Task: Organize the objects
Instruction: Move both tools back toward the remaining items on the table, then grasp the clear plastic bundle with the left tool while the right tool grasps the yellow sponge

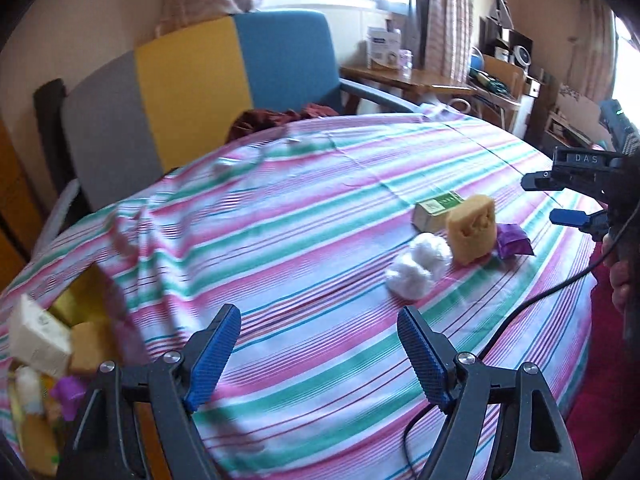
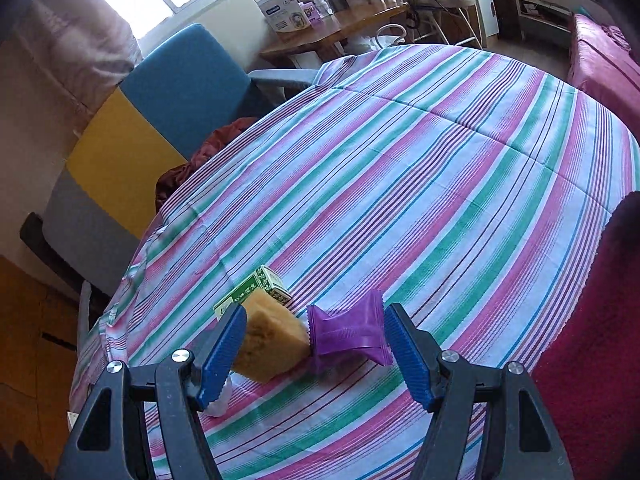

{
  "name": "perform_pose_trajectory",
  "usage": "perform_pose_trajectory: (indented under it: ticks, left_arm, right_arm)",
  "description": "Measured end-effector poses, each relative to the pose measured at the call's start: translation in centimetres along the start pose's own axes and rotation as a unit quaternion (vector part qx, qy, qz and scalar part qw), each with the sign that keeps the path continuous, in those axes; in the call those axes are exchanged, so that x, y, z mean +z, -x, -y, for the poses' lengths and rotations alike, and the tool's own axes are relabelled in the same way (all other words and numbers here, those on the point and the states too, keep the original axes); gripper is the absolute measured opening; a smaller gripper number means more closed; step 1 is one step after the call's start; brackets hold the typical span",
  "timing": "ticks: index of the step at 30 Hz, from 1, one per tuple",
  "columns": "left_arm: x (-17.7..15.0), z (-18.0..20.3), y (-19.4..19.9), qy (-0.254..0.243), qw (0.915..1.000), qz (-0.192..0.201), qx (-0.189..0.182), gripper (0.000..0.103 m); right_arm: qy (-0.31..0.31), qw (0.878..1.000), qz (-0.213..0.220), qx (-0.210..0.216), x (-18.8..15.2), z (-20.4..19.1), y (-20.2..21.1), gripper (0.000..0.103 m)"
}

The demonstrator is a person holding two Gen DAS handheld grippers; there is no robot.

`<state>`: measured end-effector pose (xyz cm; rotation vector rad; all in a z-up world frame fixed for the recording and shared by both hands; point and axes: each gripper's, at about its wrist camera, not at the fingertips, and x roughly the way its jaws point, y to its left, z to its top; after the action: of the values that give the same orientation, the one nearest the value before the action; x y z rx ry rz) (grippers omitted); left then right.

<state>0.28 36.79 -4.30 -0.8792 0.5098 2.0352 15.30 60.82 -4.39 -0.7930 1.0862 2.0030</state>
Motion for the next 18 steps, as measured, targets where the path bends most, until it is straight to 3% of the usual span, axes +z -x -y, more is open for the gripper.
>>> perform_pose_trajectory:
  ticks: [7, 15, 16, 18]
  left_arm:
    - [1.6, 3.8, -4.9, -0.041, 0.9976, -0.025, -0.051, 0.082]
    - [2.8, 5.6, -8.5, -0.052, 0.9956, -0.029, -0.072, 0.087]
    - [3.0, 5.7, -9.0, -0.055, 0.9953, -0.029, -0.074, 0.087]
    - [3.1, 5.7, -10.0, -0.046, 0.994, -0.039, -0.091, 0.075]
  right_arm:
    - [0.006, 1.0, -0.016, 0.008, -0.1, 0.0, -0.5, 0.072]
    - [-0.004, 1.0, -0.02, 0.009, -0.1, 0.5, -0.6, 0.072]
    - [-0.006, 1.0, -0.019, 0.007, -0.1, 0.6, -0.6, 0.072]
    - [-0.013, 1.0, -0.022, 0.005, -0.1, 0.9, -0.7, 0.072]
